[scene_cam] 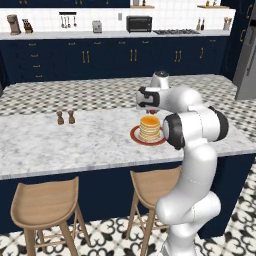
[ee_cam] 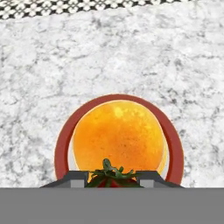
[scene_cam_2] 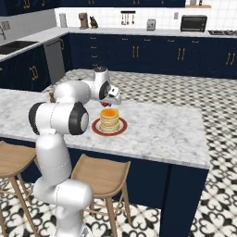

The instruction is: Take the strawberry from the fridge and place it on top of the pancake, located on the dining counter.

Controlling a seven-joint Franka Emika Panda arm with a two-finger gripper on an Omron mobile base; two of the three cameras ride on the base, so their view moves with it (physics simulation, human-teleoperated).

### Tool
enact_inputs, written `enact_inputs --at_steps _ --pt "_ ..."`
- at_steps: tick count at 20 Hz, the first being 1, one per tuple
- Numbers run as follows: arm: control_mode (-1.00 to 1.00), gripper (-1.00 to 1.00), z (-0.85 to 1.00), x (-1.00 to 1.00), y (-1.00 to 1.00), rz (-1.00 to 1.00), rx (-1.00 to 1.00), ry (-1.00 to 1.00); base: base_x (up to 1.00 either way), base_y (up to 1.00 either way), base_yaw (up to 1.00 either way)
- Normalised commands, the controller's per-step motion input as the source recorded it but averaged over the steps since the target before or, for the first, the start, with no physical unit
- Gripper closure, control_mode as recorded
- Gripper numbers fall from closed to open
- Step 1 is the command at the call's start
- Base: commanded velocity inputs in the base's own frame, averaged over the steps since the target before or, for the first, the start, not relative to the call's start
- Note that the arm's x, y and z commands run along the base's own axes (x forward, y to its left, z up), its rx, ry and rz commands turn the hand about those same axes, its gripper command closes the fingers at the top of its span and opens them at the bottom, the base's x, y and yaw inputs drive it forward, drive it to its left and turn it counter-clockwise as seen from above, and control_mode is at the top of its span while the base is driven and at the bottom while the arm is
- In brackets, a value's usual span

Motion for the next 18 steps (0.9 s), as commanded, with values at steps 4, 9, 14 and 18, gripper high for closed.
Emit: enact_inputs --at_steps 4,9,14,18 --pt "-1.0 1.0 -0.34 0.09 0.0 0.0 0.0 0.0 0.0 0.0 0.0" --pt "-1.0 1.0 -0.18 0.02 0.0 0.0 0.0 0.0 0.0 0.0 0.0" --pt "-1.0 1.0 -0.01 0.0 -0.01 0.0 0.0 -0.01 0.0 0.0 0.0" --pt "-1.0 1.0 -0.01 0.0 -0.04 0.0 0.0 -0.03 0.0 0.0 0.0"
